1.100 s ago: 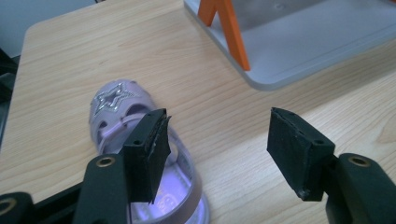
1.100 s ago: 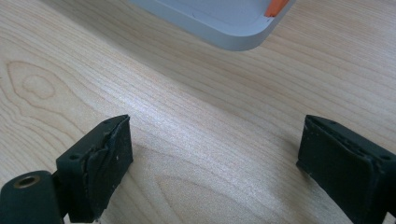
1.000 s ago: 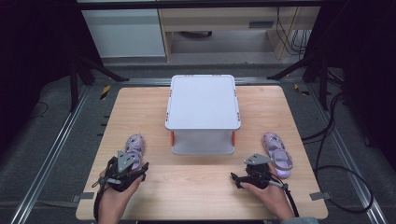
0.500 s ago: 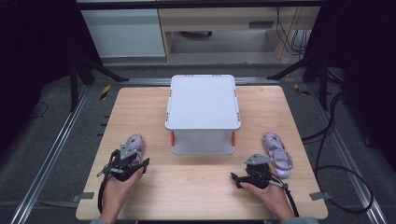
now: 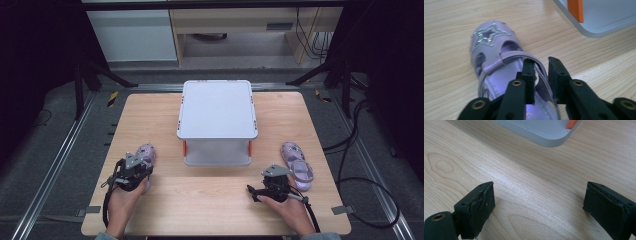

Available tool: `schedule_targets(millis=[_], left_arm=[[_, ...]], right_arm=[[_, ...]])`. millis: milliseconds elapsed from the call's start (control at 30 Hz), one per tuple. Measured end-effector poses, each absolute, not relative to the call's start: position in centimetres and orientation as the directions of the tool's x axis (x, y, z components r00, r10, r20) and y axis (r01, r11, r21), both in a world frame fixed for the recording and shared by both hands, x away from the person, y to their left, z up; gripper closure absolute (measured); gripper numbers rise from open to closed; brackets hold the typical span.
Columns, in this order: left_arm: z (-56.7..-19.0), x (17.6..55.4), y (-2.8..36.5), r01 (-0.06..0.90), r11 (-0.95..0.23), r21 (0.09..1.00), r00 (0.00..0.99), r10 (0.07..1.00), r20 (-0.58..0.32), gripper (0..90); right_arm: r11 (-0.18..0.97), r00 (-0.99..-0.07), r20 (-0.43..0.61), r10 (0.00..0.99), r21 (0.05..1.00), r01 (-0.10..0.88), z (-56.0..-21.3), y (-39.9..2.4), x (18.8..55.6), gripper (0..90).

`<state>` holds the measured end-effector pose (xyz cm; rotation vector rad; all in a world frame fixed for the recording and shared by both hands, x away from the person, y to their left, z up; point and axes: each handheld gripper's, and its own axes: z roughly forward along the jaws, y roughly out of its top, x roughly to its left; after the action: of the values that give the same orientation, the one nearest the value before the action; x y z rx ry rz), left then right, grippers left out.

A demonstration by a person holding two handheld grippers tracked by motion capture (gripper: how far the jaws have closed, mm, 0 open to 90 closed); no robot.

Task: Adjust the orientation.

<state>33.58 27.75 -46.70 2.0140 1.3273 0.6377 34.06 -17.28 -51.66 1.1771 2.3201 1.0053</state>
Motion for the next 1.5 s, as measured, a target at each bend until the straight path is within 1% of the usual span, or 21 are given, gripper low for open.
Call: schedule_targets(millis=[100,233,400,533,633,733,967,1133,1200,1333,1367,1400,1433,1467,1500], left_arm=[[-46.2,33.2,28.1,0.606,-0.278,0.745,0.363,0.93,0.052,83.7],[-45.5,32.5,27.8,0.57,-0.301,0.764,0.402,0.914,0.059,85.2],[-44.7,30.3,25.6,0.523,-0.348,0.778,0.497,0.866,0.053,85.3],[-44.2,29.1,23.1,0.471,-0.346,0.811,0.579,0.815,0.012,85.2],[-44.4,28.6,20.9,0.439,-0.351,0.827,0.641,0.767,-0.015,85.2],[-44.9,28.3,18.9,0.421,-0.387,0.821,0.689,0.725,-0.012,85.1],[-45.8,27.4,16.2,0.392,-0.435,0.811,0.742,0.67,0.001,85.1],[-46.8,27.0,15.2,0.402,-0.457,0.794,0.762,0.648,-0.013,85.0],[-47.1,26.6,14.8,0.4,-0.469,0.787,0.765,0.644,-0.005,84.7],[-47.7,26.2,14.1,0.406,-0.495,0.768,0.774,0.634,0.0,81.1],[-47.6,26.3,14.1,0.409,-0.501,0.763,0.777,0.63,-0.002,77.8],[-47.6,26.4,14.2,0.419,-0.506,0.754,0.782,0.623,-0.016,71.8],[-47.5,26.6,14.4,0.432,-0.505,0.747,0.788,0.614,-0.041,63.9],[-47.3,26.7,14.8,0.438,-0.487,0.756,0.786,0.615,-0.059,59.8],[-47.1,26.7,15.2,0.441,-0.469,0.765,0.788,0.61,-0.08,58.5]], right_arm=[[0.403,-0.593,0.008,0.805,0.727,0.556,-51.7,-17.3,34.1,9.9],[0.403,-0.593,0.007,0.805,0.727,0.556,-51.7,-17.3,34.1,9.9],[0.403,-0.594,0.008,0.805,0.727,0.556,-51.7,-17.3,34.1,9.9],[0.403,-0.594,0.008,0.805,0.727,0.556,-51.7,-17.3,34.1,9.9],[0.403,-0.594,0.008,0.805,0.727,0.556,-51.7,-17.3,34.1,9.9],[0.403,-0.594,0.008,0.805,0.727,0.556,-51.7,-17.3,34.1,9.9],[0.403,-0.594,0.008,0.805,0.726,0.557,-51.7,-17.3,34.1,9.9],[0.403,-0.594,0.007,0.805,0.727,0.556,-51.7,-17.3,34.1,9.9],[0.403,-0.594,0.008,0.804,0.727,0.556,-51.7,-17.3,34.1,9.9],[0.403,-0.593,0.008,0.805,0.727,0.556,-51.7,-17.3,34.1,9.9],[0.404,-0.593,0.007,0.805,0.726,0.556,-51.7,-17.3,34.1,9.9],[0.403,-0.594,0.007,0.805,0.727,0.556,-51.7,-17.3,34.1,9.9],[0.404,-0.594,0.007,0.805,0.726,0.556,-51.7,-17.3,34.1,9.9],[0.404,-0.594,0.008,0.804,0.726,0.556,-51.7,-17.3,34.1,9.9],[0.404,-0.594,0.008,0.804,0.726,0.556,-51.7,-17.3,34.1,9.9]])
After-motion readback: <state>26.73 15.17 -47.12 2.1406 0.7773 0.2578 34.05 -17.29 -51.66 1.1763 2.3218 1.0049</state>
